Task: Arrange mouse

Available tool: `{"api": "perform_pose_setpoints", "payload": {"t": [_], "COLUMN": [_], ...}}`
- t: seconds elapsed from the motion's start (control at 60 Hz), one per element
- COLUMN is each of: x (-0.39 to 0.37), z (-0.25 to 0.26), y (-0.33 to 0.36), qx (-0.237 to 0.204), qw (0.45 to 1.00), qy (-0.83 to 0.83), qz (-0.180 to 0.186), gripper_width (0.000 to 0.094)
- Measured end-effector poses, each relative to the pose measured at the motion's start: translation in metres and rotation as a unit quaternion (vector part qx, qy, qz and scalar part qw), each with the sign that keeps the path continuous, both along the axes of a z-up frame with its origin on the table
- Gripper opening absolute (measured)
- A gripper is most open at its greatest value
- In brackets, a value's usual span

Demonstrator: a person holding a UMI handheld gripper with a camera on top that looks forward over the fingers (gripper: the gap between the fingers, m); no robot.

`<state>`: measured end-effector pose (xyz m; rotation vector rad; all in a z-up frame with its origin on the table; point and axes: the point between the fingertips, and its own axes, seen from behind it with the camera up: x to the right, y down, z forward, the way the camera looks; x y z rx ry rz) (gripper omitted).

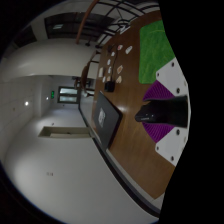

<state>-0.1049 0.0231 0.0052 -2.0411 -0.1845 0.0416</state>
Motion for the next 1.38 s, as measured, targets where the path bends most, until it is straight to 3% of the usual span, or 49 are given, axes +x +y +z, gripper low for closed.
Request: {"api": "perform_pose_setpoints", "payload": {"t": [0.167,0.317,0.417,0.483,0.55,0.633,0.683,0.85,0.983,1.083,1.117,1.383], "x": [-0.001,0.041,0.109,0.159,0.193,0.201,0.207,0.209,0.208,0.206,0.207,0.225], "z": [0.026,0.121,0.165,0.153,0.112,0.044,0.029,0.008,0.003,0.020,0.026,0.034], "y": [0.000,-0.014,-0.025,-0.030,-0.028,-0.034,-0.034,-0.031,-0.036,-0.052,-0.064,-0.159], "qx": [0.050,0.136,0.180,0.162,0.109,0.043,0.021,0.016,-0.017,-0.004,0.004,0.017], "qw": [0.999,0.990,0.981,0.978,0.982,0.987,0.988,0.988,0.990,0.993,0.994,0.994], "qy": [0.014,0.003,-0.012,-0.010,-0.003,0.010,0.005,-0.026,-0.012,-0.006,-0.008,0.016], "qz": [0.017,-0.018,-0.077,-0.131,-0.155,-0.157,-0.151,-0.150,-0.138,-0.115,-0.112,-0.110], "gripper_width": [0.0257,0.0259,0.0259,0.0259,0.0257,0.0260,0.0259,0.0263,0.0485,0.0869,0.0833,0.0851]}}
